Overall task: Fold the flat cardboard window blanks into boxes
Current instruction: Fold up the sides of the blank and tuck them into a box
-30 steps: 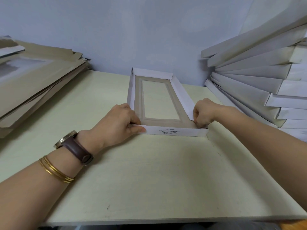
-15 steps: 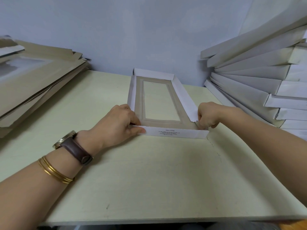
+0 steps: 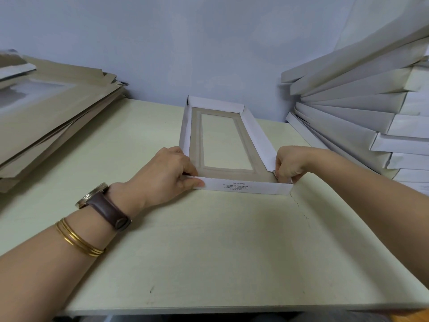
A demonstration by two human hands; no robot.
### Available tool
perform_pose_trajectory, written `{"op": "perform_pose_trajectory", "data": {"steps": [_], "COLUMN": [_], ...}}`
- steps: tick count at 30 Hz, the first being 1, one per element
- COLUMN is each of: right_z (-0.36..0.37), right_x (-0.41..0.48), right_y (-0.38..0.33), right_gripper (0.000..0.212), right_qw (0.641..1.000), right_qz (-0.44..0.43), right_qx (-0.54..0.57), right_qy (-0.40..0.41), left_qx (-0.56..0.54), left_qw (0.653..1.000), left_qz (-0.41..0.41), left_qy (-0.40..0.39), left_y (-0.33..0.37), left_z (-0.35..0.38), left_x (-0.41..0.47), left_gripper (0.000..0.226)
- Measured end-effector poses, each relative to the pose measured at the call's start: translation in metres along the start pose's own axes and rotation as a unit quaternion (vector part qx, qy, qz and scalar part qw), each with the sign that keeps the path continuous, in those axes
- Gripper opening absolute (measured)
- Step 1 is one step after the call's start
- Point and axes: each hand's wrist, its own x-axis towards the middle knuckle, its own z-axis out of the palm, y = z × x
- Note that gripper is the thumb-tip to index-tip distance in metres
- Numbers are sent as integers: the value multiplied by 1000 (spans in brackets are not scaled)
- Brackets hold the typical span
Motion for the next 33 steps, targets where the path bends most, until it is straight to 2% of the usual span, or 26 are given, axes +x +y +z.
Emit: {"op": "perform_pose_trajectory", "data": {"steps": [10,13,16,18,21,23,25,27,29,31,33], "right_z": [6,10,12,16,31,42,51,57,61,64,66], "right_x": [-7,-12,-19,-26,-35,-43,-50,-53,-51,-49,-48], "right_y": [-6,-6,-3,0,5,4,0,-4,-7,-11,-20], "right_gripper": [10,22,47,54,53,51,54,59,50,29,17], "right_qw": [999,1000,999,996,987,972,957,939,923,910,898], "right_qz": [0,-24,-51,-72,-98,-147,-216,-286,-329,-354,-378], "right_qx": [-31,-19,-9,12,19,37,65,48,15,30,44], "right_qy": [12,4,11,44,129,178,182,184,199,216,223], "left_qx": [-2,-1,-5,-10,-6,-1,2,-11,-18,-18,-21], "left_qw": [1000,1000,1000,1000,1000,1000,999,999,999,999,998], "left_qz": [3,0,-6,-9,-12,-15,-23,-34,-42,-45,-48], "left_qy": [8,5,12,16,21,25,22,21,18,18,18], "left_y": [-1,-1,0,1,3,3,3,4,6,7,7], "left_z": [1,1,2,2,1,1,2,2,2,2,2], "left_x": [-1,-1,-1,0,1,2,2,2,3,3,3], "left_gripper": [25,25,25,25,26,30,33,31,30,30,30]}}
